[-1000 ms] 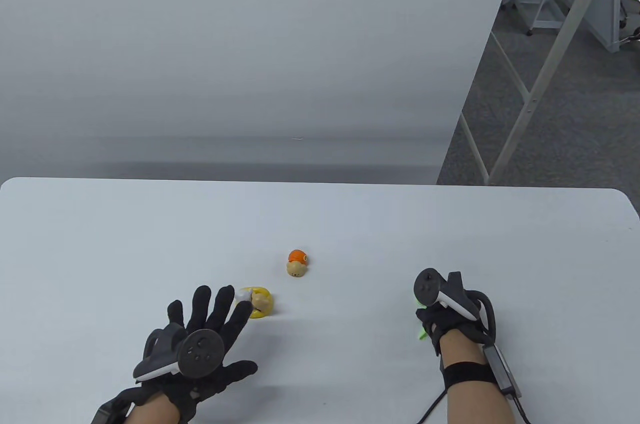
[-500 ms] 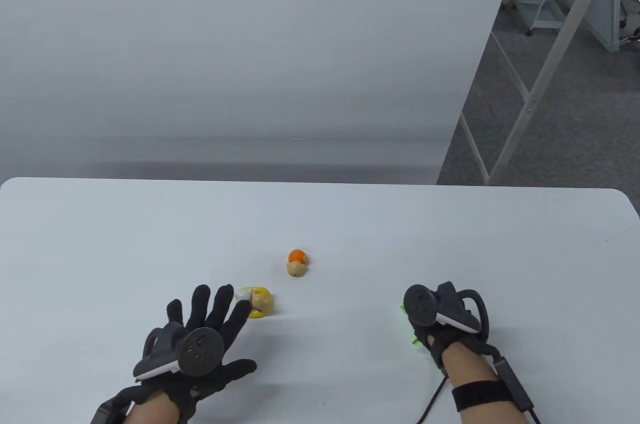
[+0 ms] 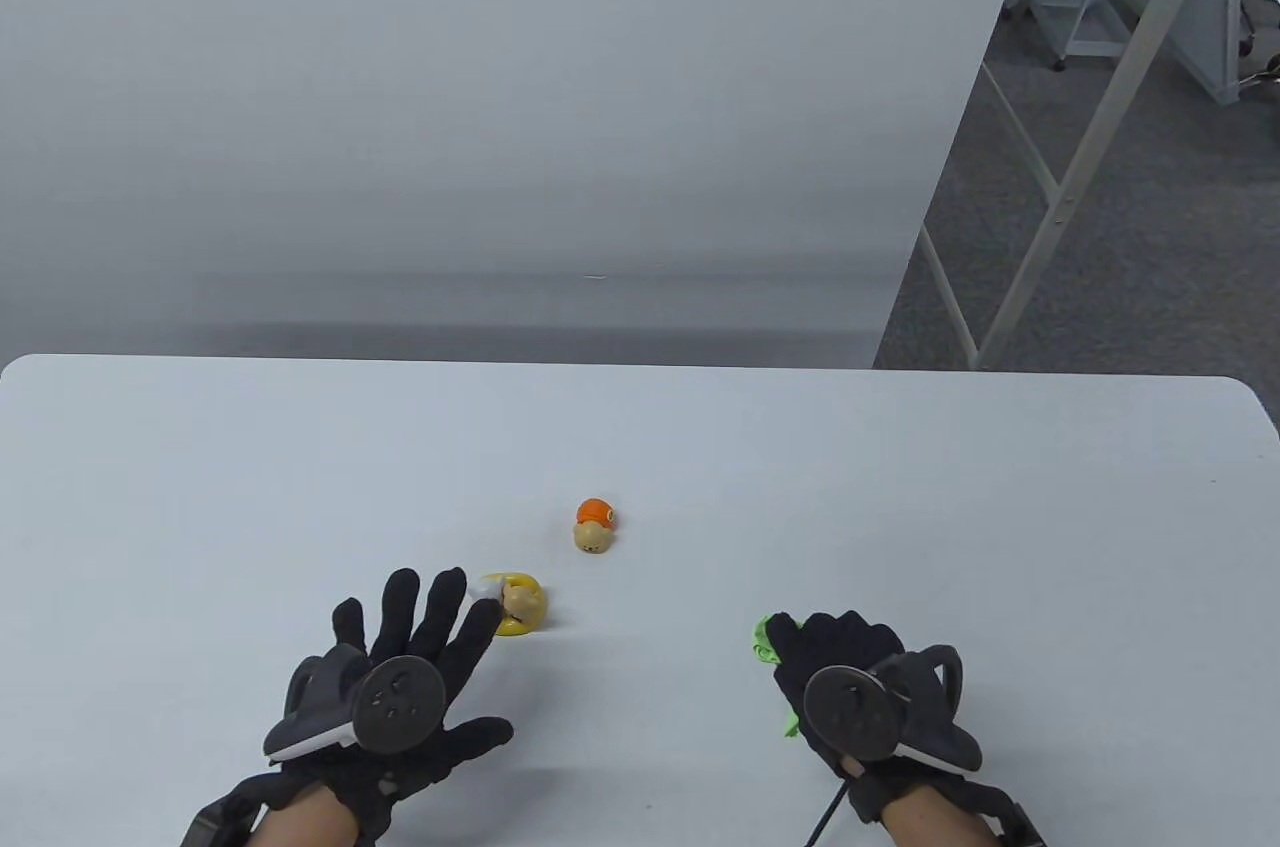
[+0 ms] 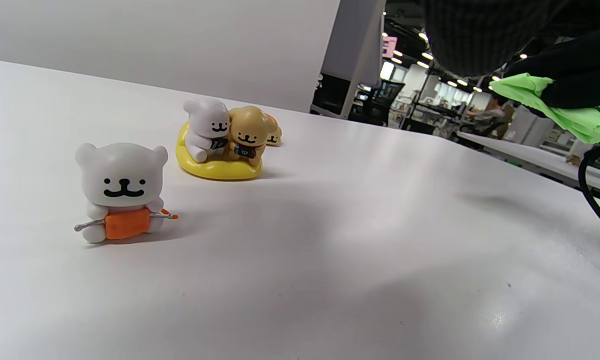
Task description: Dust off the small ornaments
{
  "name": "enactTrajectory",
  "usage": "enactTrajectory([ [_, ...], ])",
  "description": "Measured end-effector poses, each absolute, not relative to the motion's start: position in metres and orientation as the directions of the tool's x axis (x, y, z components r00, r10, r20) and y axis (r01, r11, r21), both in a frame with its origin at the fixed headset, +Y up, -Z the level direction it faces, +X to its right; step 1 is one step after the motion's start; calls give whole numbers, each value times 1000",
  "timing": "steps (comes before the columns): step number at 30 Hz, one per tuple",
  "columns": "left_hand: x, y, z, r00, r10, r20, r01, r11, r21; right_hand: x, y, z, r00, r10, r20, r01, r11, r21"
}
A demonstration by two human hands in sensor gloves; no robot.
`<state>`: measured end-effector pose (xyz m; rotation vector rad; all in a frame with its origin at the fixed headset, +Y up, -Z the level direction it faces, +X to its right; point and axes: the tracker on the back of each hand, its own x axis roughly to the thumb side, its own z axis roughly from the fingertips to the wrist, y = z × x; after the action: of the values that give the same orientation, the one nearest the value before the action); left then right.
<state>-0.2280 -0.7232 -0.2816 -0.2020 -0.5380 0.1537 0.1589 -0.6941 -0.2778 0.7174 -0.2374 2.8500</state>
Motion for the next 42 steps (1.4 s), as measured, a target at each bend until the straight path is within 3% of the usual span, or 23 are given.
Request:
enactTrajectory([
  [7, -230, -721, -285, 842, 190, 506, -91, 973, -214, 164, -697, -273, -843, 230, 487, -316, -943, -101],
  [15, -257, -707, -303, 788, 298, 539, -238, 955, -180, 171, -695, -270, -828, 277, 487, -374, -920, -113],
  [18, -269, -707, -314, 814, 238, 530, -150, 968, -204, 172, -696, -270, -824, 284, 489, -385, -916, -116],
  [23, -278, -724, -325, 845, 216, 489, -100, 963, -252, 170, -696, -271, -816, 288, 501, -391, -914, -111],
  [28, -284, -745, -333, 840, 310, 445, -205, 941, -268, 169, -696, -270, -815, 287, 504, -388, -915, -106],
  [38, -280, -775, -337, 873, 263, 410, -135, 940, -314, 168, -698, -269, -809, 295, 509, -392, -915, -92],
  [42, -277, -781, -335, 895, 176, 410, -83, 969, -234, 167, -698, -269, -806, 294, 514, -389, -917, -86],
])
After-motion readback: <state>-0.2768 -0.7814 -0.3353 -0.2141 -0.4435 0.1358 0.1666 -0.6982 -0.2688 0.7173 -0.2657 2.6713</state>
